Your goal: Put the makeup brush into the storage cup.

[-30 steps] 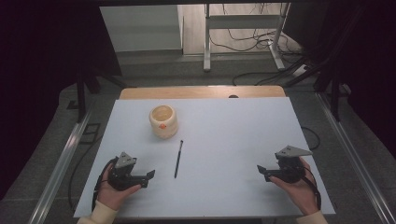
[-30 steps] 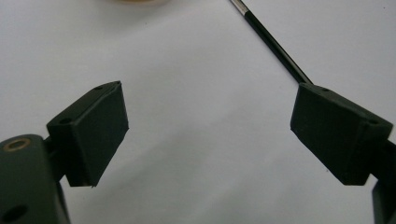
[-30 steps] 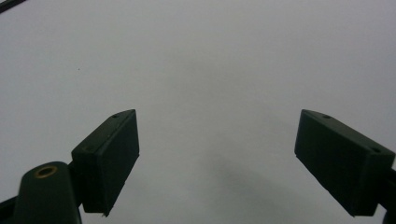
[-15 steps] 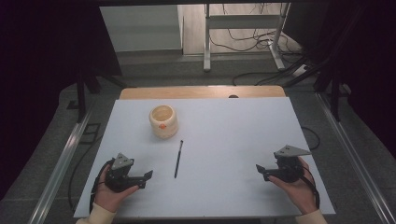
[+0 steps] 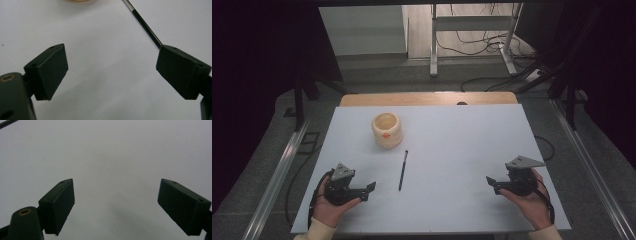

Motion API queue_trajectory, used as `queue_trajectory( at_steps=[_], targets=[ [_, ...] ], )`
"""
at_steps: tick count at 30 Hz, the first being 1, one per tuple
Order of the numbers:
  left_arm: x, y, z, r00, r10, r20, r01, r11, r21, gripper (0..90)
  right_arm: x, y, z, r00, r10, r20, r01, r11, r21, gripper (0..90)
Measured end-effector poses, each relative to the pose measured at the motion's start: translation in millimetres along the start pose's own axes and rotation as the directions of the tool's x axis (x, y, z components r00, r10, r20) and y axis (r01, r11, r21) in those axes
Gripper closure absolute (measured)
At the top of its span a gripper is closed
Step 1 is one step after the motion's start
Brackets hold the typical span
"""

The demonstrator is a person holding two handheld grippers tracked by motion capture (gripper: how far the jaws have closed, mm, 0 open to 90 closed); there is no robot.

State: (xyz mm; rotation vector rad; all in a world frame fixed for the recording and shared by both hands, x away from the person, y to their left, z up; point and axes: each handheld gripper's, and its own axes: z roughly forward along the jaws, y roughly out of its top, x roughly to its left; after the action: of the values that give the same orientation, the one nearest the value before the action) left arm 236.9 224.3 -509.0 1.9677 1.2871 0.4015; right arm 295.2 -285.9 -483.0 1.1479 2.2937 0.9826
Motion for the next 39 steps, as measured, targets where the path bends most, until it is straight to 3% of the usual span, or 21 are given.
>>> queue_trajectory(
  at_steps=[4,7,10,16,25,30,33,39],
  targets=[
    [-0.3,2.1,1.7,1.0,-0.006,0.005,0.006,0.9999,0.014,10.6,-0.3,-0.6,-0.3,1.0,0.002,0.002,-0.002,1.0,0.0,14.2],
    [-0.6,6.3,3.6,0.9992,-0.021,0.033,0.019,0.9987,0.046,10.8,-0.9,-1.2,-0.2,1.0,0.001,0.001,-0.001,1.0,0.0,14.2],
    [-4.0,9.3,5.0,0.9995,-0.007,0.031,0.005,0.9979,0.064,11.2,-0.7,-1.2,-0.5,1.0,0.001,0.002,-0.001,1.0,0.0,14.1],
    [-7.5,18.3,0.6,0.9997,0.019,0.016,-0.02,0.9986,0.048,17.3,-0.6,-1.1,-0.9,1.0,0.0,0.003,0.0,1.0,0.0,14.1],
    [-15.6,31.6,5.0,0.9986,0.051,0.017,-0.051,0.9975,0.048,18.4,-0.2,-1.8,0.4,1.0,0.001,0.004,-0.001,1.0,0.004,14.0],
    [-18.0,40.0,10.8,0.9986,0.046,0.027,-0.047,0.9967,0.066,19.1,-0.4,-2.5,1.2,1.0,0.003,0.007,-0.003,1.0,0.008,13.9],
    [-19.3,45.3,14.5,0.9987,0.018,0.048,-0.022,0.9959,0.088,19.3,0.0,-2.9,1.5,1.0,0.001,0.009,-0.002,1.0,0.009,13.7],
    [-23.2,51.2,20.2,0.9981,0.038,0.047,-0.043,0.9947,0.093,19.4,0.4,-2.6,1.4,1.0,0.001,0.006,-0.001,1.0,0.007,13.6]
  ],
)
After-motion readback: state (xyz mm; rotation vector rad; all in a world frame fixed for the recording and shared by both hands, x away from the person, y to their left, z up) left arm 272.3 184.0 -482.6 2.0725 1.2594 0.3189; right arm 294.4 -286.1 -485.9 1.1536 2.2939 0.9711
